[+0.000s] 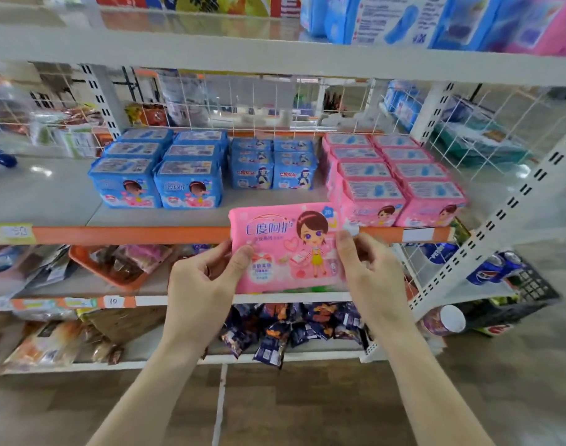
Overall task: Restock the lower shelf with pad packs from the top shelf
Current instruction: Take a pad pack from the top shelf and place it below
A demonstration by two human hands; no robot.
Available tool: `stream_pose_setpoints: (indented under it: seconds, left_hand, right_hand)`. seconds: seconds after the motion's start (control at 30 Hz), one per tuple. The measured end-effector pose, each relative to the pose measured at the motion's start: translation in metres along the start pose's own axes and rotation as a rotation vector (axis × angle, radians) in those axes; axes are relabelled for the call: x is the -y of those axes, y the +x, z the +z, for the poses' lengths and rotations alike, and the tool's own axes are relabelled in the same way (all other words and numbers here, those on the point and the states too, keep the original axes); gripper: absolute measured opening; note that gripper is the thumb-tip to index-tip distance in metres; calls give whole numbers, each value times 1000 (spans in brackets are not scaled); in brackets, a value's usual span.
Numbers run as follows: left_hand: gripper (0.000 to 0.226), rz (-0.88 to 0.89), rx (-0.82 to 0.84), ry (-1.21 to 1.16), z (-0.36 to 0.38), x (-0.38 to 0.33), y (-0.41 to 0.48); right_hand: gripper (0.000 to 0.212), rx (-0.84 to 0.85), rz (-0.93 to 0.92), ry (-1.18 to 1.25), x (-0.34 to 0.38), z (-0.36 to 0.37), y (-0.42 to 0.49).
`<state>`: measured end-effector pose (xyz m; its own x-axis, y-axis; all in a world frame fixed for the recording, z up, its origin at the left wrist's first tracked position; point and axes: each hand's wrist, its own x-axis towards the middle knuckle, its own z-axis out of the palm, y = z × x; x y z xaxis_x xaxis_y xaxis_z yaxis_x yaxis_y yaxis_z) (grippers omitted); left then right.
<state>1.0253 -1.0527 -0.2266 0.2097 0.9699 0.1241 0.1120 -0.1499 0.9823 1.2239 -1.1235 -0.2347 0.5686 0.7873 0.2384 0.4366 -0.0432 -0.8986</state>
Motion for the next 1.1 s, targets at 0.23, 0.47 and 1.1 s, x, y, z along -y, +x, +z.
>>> stream_pose_setpoints:
  seconds: [0.23, 0.47, 1.1]
  left_hand:
    - [12, 39, 32, 0, 76, -20, 12]
    - [15, 75, 14, -41, 136, -37, 15]
    - [23, 14, 19, 116, 206, -26, 41]
  right_hand:
    - [49, -15, 13, -22, -19, -69, 40]
    - [50, 2, -9, -12, -38, -119, 74]
    - [40, 159, 55, -52, -91, -143, 119]
